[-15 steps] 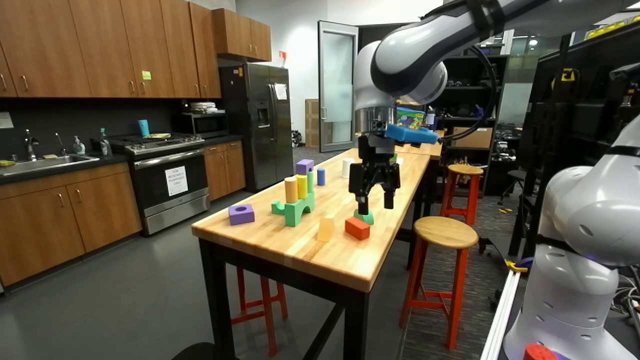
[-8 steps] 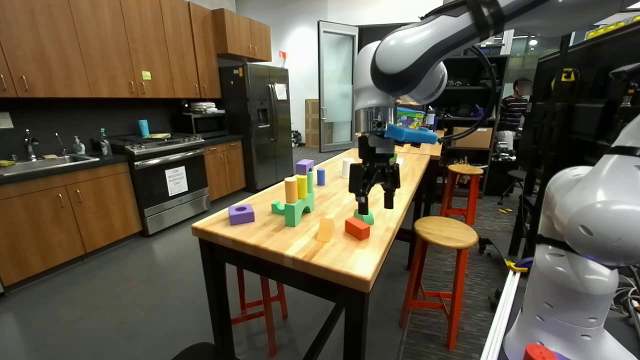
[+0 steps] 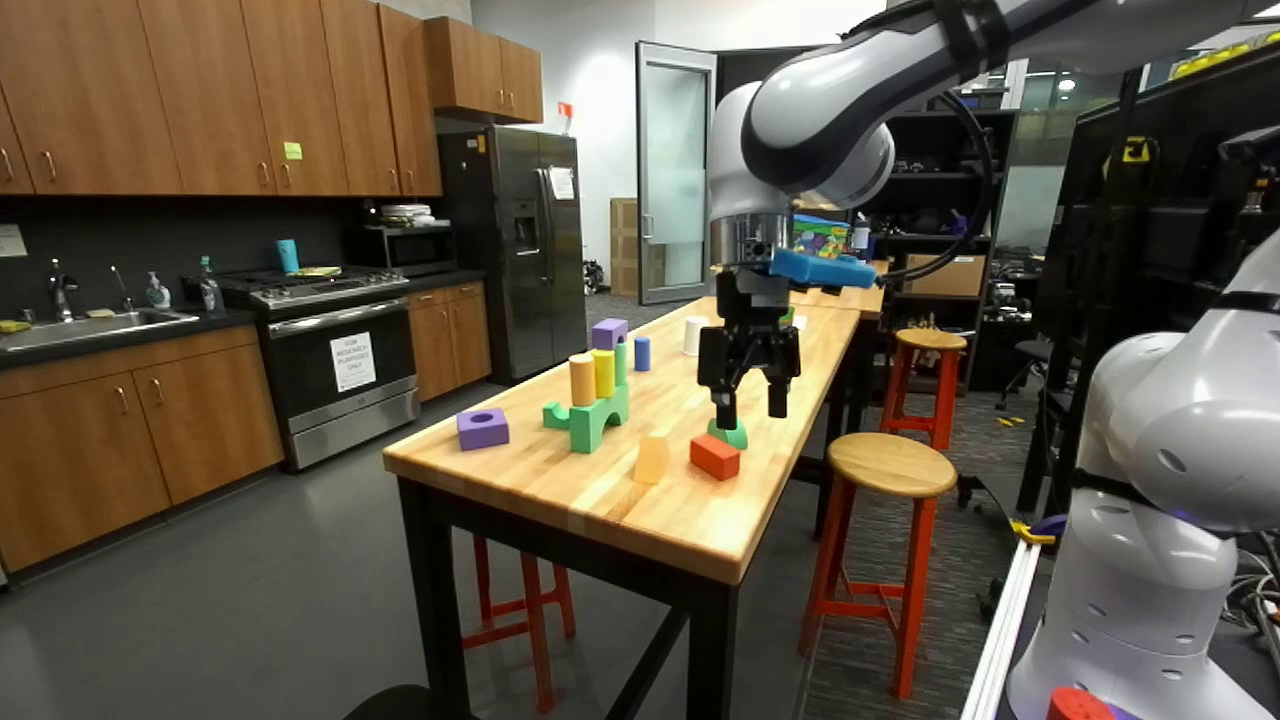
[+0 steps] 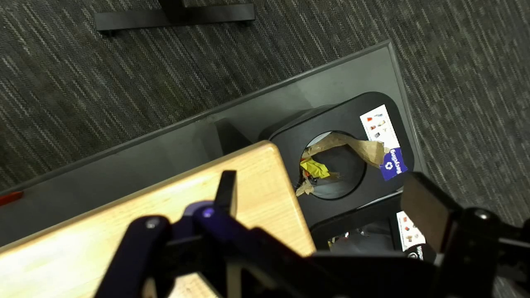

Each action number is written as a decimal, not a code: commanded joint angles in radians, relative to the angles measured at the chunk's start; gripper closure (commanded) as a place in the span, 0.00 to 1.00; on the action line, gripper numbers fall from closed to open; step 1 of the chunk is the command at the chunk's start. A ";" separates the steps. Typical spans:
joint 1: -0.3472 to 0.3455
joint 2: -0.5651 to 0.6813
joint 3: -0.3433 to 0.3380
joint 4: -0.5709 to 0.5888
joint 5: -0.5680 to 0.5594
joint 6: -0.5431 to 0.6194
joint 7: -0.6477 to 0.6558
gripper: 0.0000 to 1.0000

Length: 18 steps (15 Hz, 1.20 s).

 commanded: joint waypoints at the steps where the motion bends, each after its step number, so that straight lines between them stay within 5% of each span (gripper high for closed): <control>1: -0.008 0.000 0.007 0.001 0.003 -0.003 -0.003 0.00; 12: -0.004 0.008 -0.001 -0.004 0.022 0.000 -0.014 0.00; 18: 0.013 0.168 0.024 0.088 0.014 0.089 -0.050 0.00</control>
